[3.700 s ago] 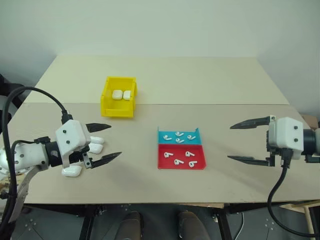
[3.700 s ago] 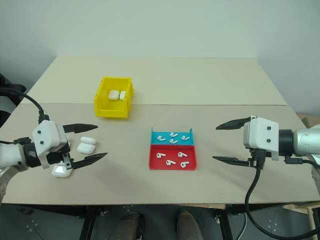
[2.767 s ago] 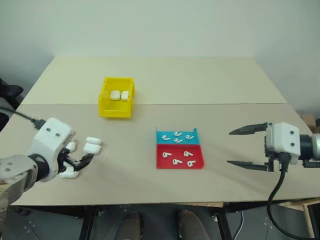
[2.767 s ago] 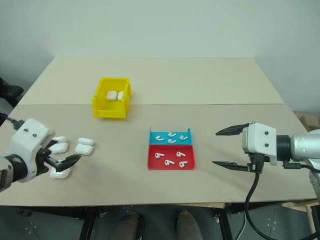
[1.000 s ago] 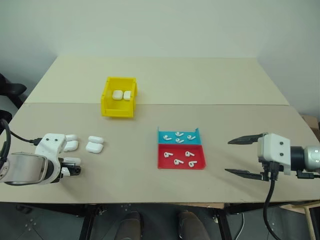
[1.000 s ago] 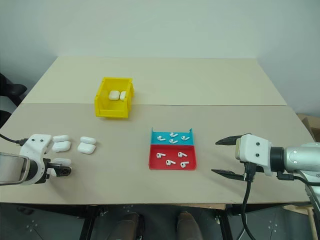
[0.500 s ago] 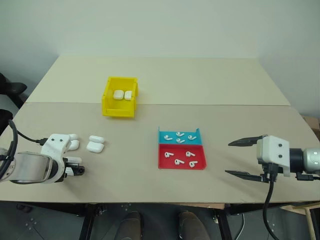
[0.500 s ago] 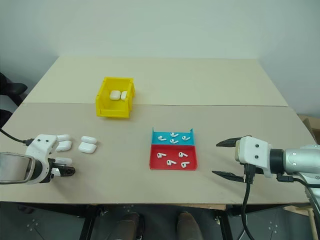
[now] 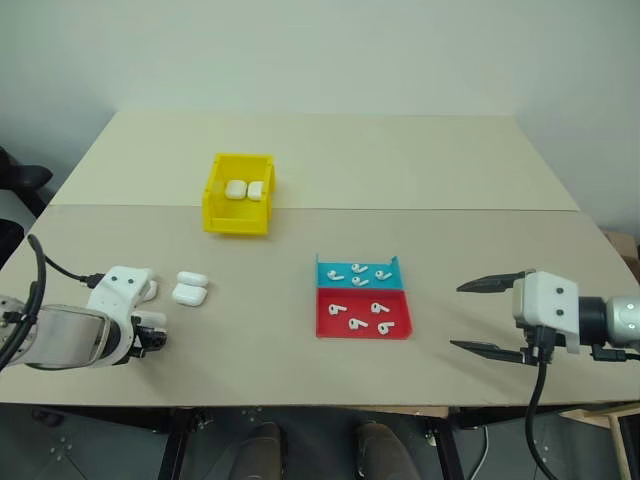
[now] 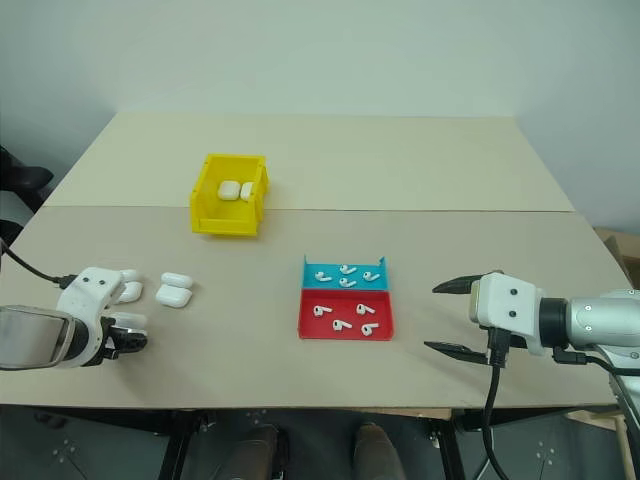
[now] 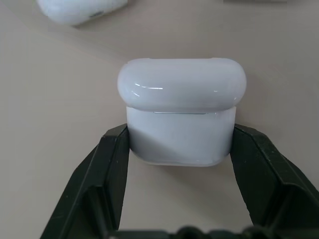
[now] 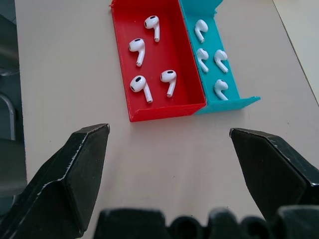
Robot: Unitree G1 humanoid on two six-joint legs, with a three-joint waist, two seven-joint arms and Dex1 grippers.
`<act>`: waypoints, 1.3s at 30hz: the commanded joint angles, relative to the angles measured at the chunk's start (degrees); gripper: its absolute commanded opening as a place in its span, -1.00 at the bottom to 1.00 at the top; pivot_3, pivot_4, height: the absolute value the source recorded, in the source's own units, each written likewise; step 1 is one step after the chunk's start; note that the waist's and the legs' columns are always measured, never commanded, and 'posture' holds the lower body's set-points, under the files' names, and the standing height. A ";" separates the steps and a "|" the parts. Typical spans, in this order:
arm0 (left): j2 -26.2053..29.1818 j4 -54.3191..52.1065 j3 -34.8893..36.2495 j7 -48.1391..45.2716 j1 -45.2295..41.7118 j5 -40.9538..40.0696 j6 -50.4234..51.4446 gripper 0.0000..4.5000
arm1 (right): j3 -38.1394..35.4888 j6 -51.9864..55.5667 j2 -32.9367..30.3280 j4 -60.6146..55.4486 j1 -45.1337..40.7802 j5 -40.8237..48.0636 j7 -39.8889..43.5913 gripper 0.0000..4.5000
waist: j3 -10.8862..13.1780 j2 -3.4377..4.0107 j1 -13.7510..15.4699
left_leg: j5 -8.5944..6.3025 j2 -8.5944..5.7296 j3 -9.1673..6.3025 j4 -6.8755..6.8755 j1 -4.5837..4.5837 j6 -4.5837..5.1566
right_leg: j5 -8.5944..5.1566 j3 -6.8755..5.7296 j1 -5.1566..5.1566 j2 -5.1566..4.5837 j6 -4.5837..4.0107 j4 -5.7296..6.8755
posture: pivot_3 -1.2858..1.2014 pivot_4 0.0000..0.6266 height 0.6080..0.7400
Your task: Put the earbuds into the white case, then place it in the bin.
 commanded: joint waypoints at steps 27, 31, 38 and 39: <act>-50.27 13.12 -6.14 -95.12 1.96 65.34 -90.61 0.22 | 29.19 14.58 -11.25 -8.49 -35.50 -9.31 9.47 1.00 | -0.11 0.21 0.23 | -0.03 -0.01 -0.02 0.26 -1.33 0.12 | 0.48 0.07 -0.93 0.03 0.39 -0.60 | 0.03 -0.52 1.00; -49.48 11.74 -5.23 -96.08 4.82 66.97 -88.79 0.22 | 35.75 15.95 -6.22 -7.49 -41.43 -13.65 11.23 1.00 | -0.12 0.22 -0.48 | -0.03 0.00 -0.04 0.30 -1.32 0.13 | 0.50 0.07 -0.92 0.05 0.41 -0.57 | 0.03 -0.52 1.00; -47.52 6.40 -3.70 -95.33 9.73 69.76 -88.09 0.22 | 44.18 17.01 0.77 -4.06 -46.94 -20.20 13.65 0.44 | -0.12 0.23 -0.74 | -0.03 0.03 -0.11 0.31 -1.27 0.13 | 0.51 0.03 -0.90 0.06 0.40 -0.48 | 0.03 -0.52 1.00; -47.07 5.50 -3.46 -95.45 10.44 69.71 -87.88 0.22 | 45.26 16.94 1.76 -3.52 -47.34 -21.63 13.45 0.30 | -0.13 0.24 -0.75 | -0.03 0.03 -0.11 0.32 -1.28 0.13 | 0.51 0.03 -0.90 0.06 0.40 -0.49 | 0.03 -0.52 1.00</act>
